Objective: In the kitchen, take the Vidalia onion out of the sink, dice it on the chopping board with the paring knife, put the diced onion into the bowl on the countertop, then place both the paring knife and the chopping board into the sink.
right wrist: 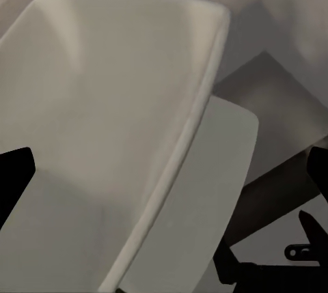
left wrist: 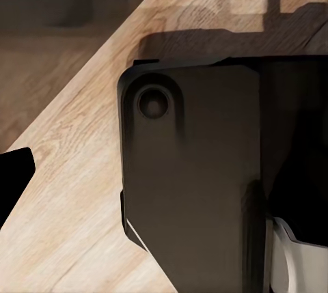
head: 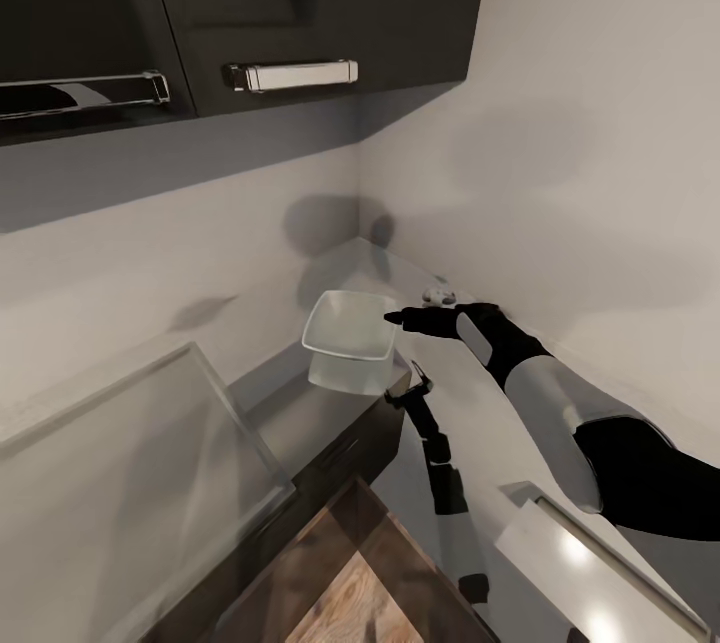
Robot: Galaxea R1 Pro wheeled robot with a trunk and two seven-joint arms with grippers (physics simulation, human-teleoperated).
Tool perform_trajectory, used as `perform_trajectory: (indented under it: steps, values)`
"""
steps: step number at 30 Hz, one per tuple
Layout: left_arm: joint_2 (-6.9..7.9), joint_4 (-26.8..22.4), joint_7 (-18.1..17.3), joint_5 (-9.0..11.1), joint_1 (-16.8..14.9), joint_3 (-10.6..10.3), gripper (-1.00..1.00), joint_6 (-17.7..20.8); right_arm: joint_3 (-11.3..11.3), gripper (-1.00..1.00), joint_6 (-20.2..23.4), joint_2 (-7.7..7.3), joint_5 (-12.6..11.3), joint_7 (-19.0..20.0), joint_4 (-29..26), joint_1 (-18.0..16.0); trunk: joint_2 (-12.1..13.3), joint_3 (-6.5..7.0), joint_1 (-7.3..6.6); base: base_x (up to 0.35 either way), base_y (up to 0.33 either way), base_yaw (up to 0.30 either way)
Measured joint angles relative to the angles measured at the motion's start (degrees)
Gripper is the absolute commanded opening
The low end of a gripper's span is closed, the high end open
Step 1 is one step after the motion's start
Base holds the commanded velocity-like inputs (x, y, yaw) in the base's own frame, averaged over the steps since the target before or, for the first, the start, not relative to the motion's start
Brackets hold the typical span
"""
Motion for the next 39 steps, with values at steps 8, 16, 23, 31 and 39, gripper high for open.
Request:
perform_trajectory:
  steps: [8, 16, 23, 31, 39]
  values:
    - [0.00, 0.00, 0.00, 0.00, 0.00, 0.01, 1.00, 0.00, 0.00, 1.00, 0.01, -0.01, -0.08, 0.09, 0.00, 0.00, 0.00, -0.41, 0.00, 0.000, 0.000, 0.000]
    - [0.00, 0.00, 0.00, 0.00, 0.00, 0.00, 1.00, 0.00, 0.00, 1.00, 0.00, -0.08, -0.09, 0.26, 0.00, 0.00, 0.00, -0.93, 0.00, 0.000, 0.000, 0.000]
    - [0.00, 0.00, 0.00, 0.00, 0.00, -0.02, 1.00, 0.00, 0.00, 1.00, 0.00, -0.09, -0.09, 0.28, 0.00, 0.00, 0.00, -1.39, 0.00, 0.000, 0.000, 0.000]
    - [0.00, 0.00, 0.00, 0.00, 0.00, -0.01, 1.00, 0.00, 0.00, 1.00, 0.00, -0.04, -0.07, 0.28, 0.00, 0.00, 0.00, -1.78, 0.00, 0.000, 0.000, 0.000]
    - [0.00, 0.00, 0.00, 0.00, 0.00, -0.04, 1.00, 0.00, 0.02, 1.00, -0.01, 0.09, -0.01, -0.03, 0.00, 0.00, 0.00, -1.81, 0.00, 0.000, 0.000, 0.000]
